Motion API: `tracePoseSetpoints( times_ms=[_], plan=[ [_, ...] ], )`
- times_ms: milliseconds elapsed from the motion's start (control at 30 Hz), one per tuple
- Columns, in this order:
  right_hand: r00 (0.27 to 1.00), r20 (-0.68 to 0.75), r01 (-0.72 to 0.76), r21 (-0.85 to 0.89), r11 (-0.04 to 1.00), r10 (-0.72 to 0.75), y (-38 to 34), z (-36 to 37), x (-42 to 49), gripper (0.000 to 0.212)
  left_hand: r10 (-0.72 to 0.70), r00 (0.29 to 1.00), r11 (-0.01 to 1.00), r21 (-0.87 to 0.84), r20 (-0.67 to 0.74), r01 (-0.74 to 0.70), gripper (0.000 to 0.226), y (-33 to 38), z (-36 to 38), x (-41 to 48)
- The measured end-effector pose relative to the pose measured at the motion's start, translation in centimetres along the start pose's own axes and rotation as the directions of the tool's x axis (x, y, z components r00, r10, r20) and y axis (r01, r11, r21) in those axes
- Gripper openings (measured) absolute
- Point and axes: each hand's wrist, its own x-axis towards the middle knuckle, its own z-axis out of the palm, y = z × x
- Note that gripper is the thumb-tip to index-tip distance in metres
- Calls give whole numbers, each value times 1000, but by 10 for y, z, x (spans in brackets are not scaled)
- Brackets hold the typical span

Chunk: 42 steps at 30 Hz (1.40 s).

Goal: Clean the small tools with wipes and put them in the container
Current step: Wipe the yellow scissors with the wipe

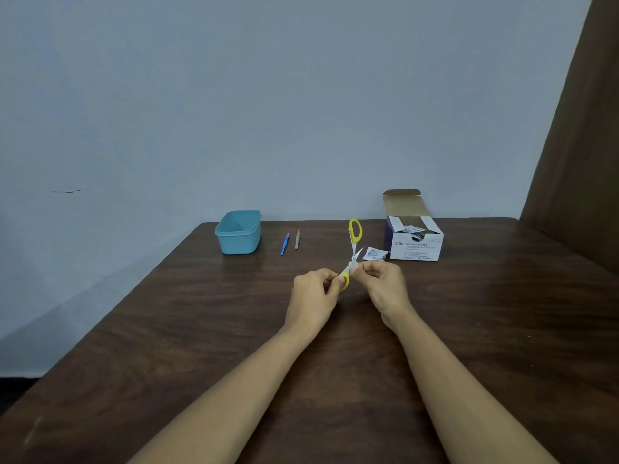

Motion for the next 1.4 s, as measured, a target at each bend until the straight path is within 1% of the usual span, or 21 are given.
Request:
tracePoseSetpoints(
  times_ms=[100,167,300,433,567,633,700,800,900,1067,1200,1300,1400],
  plan=[
    [1000,28,-4,10,1000,4,-1,0,0,4,-30,999,1000,-10,-12,30,18,0,-1,0],
    [1000,15,-24,31,999,23,-3,0,-1,4,-48,999,998,-32,-15,48,17,0,-2,0],
    [999,-25,-35,-2,999,35,-7,0,-3,16,-72,997,991,-117,-33,67,15,1,-1,1],
    [1000,-11,-9,-29,1000,9,-7,1,-4,18,-78,996,986,-148,-52,70,17,0,-2,2],
    [996,90,1,134,991,-13,-12,1,-8,13,-87,994,982,-173,-64,75,12,0,-2,1],
    [997,82,-7,167,986,-6,-13,0,-9,10,-85,994,982,-174,-65,73,12,0,-1,1],
    [999,39,-22,151,988,16,-13,0,-9,7,-87,994,980,-184,-61,75,13,0,-2,1],
    [999,-14,-34,75,997,35,-11,2,-7,16,-91,994,977,-198,-59,77,16,0,-2,1],
    [1000,-12,-20,32,999,21,-10,3,-6,19,-95,994,976,-202,-54,82,17,0,-3,2],
    [997,76,-43,142,989,33,-13,0,-8,9,-102,992,969,-232,-72,82,17,0,-3,2],
    [997,53,-69,145,987,62,-14,0,-9,1,-120,989,958,-271,-85,93,19,0,-3,2],
    [996,62,-74,134,988,66,-15,1,-10,3,-145,985,940,-323,-98,107,21,0,-4,2],
    [997,22,-80,143,987,78,-14,4,-9,3,-161,982,920,-375,-97,114,20,0,-5,1]
  ],
)
